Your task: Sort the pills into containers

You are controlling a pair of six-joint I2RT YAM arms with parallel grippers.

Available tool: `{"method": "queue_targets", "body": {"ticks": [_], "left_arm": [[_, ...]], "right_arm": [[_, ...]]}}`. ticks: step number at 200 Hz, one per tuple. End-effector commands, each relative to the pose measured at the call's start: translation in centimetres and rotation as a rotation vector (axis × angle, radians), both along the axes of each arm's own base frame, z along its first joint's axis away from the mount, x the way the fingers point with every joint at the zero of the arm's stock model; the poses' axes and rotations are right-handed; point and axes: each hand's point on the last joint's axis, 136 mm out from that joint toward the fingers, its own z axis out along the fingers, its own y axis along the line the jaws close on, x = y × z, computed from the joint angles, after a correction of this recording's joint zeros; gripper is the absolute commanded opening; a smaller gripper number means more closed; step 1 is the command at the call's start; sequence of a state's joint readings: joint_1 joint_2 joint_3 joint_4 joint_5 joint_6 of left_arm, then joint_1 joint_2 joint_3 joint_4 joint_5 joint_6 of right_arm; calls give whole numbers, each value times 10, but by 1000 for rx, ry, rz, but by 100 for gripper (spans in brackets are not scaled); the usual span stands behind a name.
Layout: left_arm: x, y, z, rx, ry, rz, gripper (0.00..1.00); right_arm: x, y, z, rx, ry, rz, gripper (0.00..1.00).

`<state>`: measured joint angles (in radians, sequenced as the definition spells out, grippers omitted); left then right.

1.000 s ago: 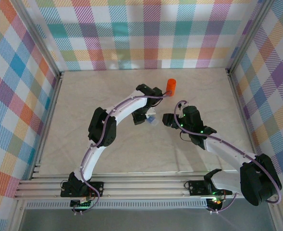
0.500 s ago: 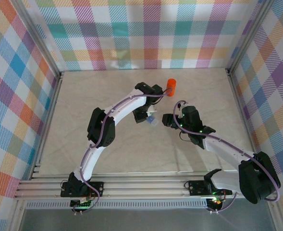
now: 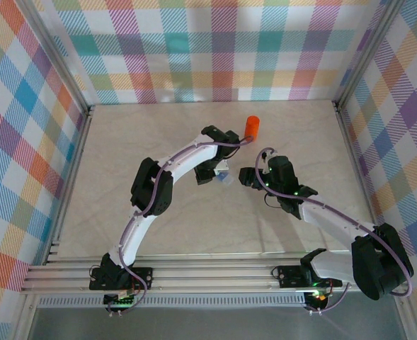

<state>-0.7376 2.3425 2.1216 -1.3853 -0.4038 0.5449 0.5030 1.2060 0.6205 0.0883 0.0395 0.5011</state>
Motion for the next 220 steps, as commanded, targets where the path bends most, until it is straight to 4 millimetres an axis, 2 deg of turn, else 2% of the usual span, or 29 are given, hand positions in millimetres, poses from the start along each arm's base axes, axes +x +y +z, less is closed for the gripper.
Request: {"method": "queue_targets", "body": {"ticks": [1, 46, 103, 134, 164, 220], "left_arm": [[4, 0, 12, 3, -22, -17, 0], [11, -13, 43, -98, -97, -13, 0], [9, -12, 26, -90, -74, -10, 0], [9, -13, 24, -114, -79, 4, 0], [9, -21, 28, -267, -79, 47, 0], [-1, -14, 19, -479, -40, 126, 0]], "right_arm": [[3, 3, 10, 34, -24, 2, 73], [3, 3, 8, 32, -21, 5, 73], [3, 4, 9, 38, -20, 7, 73], [4, 4, 7, 37, -17, 7, 73], [4, 5, 5, 36, -10, 7, 73], [4, 8, 3, 44, -2, 17, 73]]}}
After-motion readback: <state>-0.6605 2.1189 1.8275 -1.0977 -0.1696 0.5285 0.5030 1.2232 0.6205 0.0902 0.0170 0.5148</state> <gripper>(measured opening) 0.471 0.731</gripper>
